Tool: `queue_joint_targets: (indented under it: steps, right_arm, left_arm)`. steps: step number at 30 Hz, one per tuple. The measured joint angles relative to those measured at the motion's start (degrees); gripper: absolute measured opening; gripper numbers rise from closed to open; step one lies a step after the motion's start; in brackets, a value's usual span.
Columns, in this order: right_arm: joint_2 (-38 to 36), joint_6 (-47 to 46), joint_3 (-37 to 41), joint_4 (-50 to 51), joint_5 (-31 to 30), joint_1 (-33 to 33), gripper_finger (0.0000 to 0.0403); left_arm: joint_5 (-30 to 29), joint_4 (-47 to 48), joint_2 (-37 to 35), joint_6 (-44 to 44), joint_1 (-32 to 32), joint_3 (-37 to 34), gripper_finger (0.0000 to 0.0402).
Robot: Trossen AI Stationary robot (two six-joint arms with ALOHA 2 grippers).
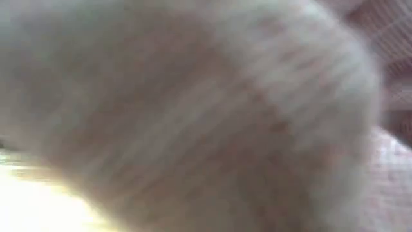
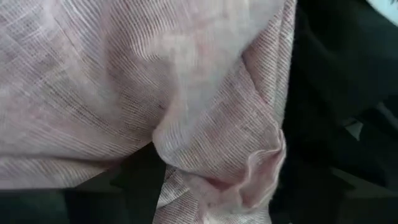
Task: Sort clothes
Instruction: Put the pink shirt into the laundry organizer bin
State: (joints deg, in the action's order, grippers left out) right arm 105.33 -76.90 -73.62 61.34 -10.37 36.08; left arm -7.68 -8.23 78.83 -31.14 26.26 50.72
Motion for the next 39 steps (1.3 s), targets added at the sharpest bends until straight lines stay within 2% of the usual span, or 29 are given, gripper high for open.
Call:
queue_joint_targets:
  steps: [3,5,11,13,21,29,35,39]
  right_arm:
    - [0.7,0.0,0.1,-0.9,0.3,-0.5,0.0240]
    - [0.8,0.0,0.1,-1.7,0.7,-0.9,0.0207]
    - [0.8,3.4,0.1,-4.4,0.2,-1.2,0.0042]
    - [0.8,5.2,0.1,-4.8,0.1,-1.2,0.0014]
    - [-1.5,6.5,-3.0,-5.1,-0.8,-1.1,0.0004]
    - [-5.3,9.4,-12.3,-5.0,-9.5,1.7,0.0002]
    - [-6.4,12.2,-18.9,-4.6,-14.6,4.2,0.0001]
    - [-6.4,14.9,-23.7,-3.8,-18.6,6.0,0.0001]
  left_arm:
    - [0.0,0.0,0.0,0.0,0.0,0.0,0.0156]
    - [0.0,0.0,0.0,0.0,0.0,0.0,0.0156]
    - [0.1,0.1,0.0,0.0,0.0,0.0,0.0156]
    - [0.1,0.2,0.0,0.0,0.0,0.0,0.0156]
    - [0.1,0.2,0.0,0.0,0.0,0.0,0.0156]
    - [0.0,0.4,-0.2,0.0,0.0,0.0,0.0156]
    - [-0.1,7.3,-5.5,0.0,0.0,0.0,0.0156]
    - [-3.0,11.4,-11.0,0.6,1.3,0.0,0.0156]
